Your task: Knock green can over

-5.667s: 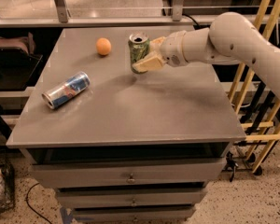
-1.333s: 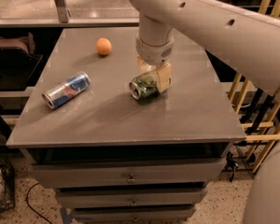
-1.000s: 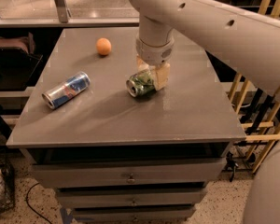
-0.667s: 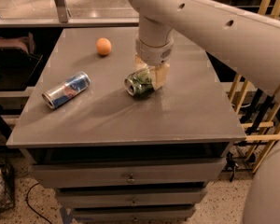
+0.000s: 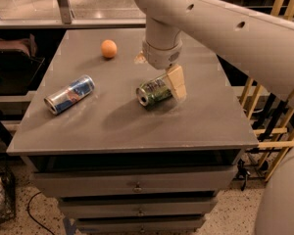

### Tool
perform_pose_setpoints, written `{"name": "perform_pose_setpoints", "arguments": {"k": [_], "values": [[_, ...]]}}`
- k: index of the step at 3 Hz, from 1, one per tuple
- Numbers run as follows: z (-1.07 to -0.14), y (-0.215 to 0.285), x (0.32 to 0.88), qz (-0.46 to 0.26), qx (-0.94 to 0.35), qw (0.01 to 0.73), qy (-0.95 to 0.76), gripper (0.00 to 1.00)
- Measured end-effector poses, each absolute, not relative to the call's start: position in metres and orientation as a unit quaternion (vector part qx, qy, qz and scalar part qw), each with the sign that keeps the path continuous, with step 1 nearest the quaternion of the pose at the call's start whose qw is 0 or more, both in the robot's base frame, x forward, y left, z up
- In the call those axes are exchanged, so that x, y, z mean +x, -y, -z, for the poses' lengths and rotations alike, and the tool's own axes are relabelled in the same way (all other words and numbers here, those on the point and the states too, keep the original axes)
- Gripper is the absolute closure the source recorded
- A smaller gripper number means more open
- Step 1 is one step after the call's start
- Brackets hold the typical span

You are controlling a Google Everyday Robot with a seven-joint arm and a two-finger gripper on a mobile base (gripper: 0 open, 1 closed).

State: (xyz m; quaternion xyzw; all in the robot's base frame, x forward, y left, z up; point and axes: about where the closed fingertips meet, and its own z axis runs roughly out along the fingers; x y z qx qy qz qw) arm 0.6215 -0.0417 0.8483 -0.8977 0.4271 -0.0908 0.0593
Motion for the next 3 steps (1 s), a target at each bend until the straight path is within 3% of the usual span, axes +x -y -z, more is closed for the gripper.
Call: {"name": "perform_pose_setpoints", "arguments": {"k": [3], "values": [[-0.909, 0.055, 0.644, 0.099, -0.875, 0.139, -0.454, 0.0]]}}
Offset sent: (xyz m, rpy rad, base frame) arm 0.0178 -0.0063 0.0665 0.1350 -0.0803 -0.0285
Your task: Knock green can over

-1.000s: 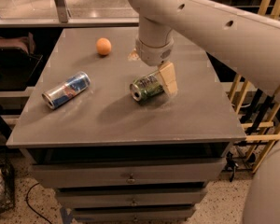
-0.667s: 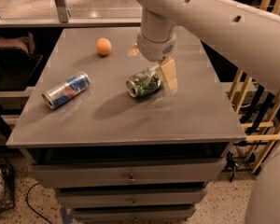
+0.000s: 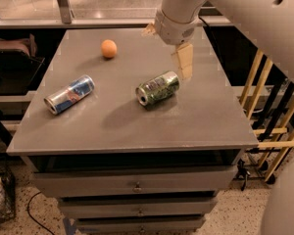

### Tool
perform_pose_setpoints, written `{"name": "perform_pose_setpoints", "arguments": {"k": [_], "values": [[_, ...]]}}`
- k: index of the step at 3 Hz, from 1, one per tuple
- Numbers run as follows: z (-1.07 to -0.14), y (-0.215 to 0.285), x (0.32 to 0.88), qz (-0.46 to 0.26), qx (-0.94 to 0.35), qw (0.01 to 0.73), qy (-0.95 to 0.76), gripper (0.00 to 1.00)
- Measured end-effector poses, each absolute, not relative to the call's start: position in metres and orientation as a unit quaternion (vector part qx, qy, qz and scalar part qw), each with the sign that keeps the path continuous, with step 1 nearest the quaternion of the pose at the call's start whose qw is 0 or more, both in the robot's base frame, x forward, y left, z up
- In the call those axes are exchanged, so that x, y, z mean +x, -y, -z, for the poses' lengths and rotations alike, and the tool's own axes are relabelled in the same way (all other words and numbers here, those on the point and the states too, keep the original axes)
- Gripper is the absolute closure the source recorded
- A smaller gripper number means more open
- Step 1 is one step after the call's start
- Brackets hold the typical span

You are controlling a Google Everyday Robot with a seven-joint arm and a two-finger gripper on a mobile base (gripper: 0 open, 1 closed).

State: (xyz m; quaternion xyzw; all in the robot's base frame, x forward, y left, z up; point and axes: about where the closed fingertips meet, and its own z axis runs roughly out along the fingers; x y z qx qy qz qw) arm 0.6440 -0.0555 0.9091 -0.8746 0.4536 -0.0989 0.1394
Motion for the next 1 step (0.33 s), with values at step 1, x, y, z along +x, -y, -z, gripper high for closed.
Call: {"name": "perform_pose_setpoints", "arguments": {"k": [1], "values": [[-0.9182, 0.0816, 0.6584, 0.105, -0.845, 0.159, -0.5, 0.0]]}}
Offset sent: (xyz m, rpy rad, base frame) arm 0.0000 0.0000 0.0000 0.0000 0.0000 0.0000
